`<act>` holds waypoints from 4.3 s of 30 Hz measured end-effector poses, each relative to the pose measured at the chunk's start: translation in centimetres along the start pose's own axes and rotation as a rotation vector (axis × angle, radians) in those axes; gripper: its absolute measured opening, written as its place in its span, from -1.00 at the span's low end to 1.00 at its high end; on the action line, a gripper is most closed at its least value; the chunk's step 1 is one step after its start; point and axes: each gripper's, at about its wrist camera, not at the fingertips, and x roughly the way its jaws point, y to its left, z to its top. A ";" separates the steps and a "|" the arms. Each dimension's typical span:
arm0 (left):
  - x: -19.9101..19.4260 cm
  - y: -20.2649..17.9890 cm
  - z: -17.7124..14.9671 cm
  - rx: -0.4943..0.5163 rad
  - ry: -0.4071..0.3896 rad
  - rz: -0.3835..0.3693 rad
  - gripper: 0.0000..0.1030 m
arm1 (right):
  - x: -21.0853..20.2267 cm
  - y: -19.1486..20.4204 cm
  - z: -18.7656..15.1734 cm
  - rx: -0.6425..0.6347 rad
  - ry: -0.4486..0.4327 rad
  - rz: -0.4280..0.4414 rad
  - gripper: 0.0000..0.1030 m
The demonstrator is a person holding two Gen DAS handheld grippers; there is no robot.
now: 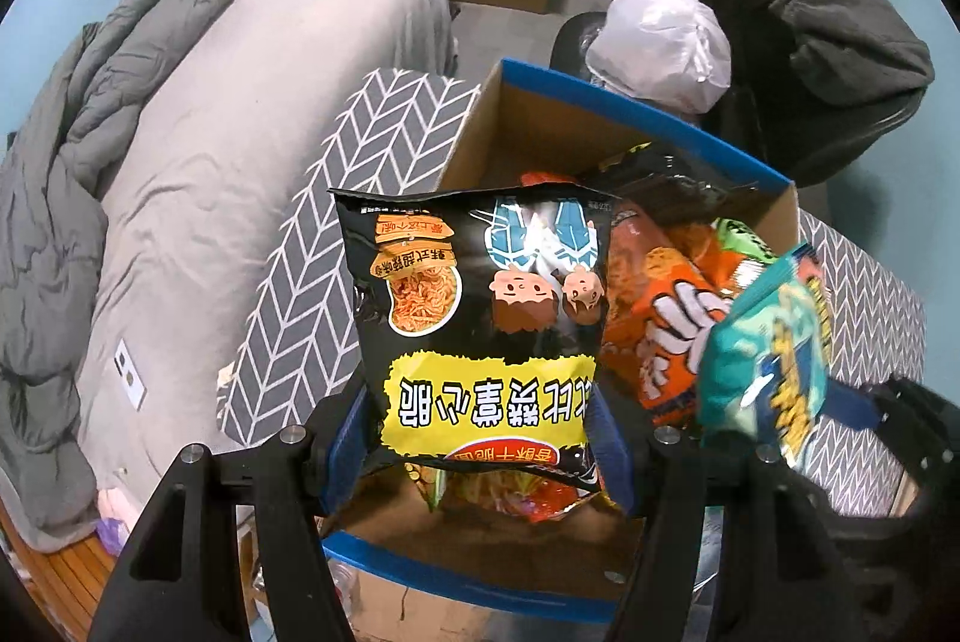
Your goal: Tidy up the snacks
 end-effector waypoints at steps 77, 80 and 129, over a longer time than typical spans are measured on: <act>-13.8 -4.5 -1.6 0.092 -0.217 -0.066 0.67 | -14.1 -3.8 -1.1 0.122 -0.224 -0.231 0.57; -13.7 -4.7 -1.4 0.085 -0.211 -0.066 0.67 | -14.1 -3.9 -1.1 0.122 -0.224 -0.230 0.57; -14.0 -8.8 -0.2 0.045 -0.187 -0.070 0.67 | -15.6 -7.6 -0.7 0.094 -0.201 -0.226 0.58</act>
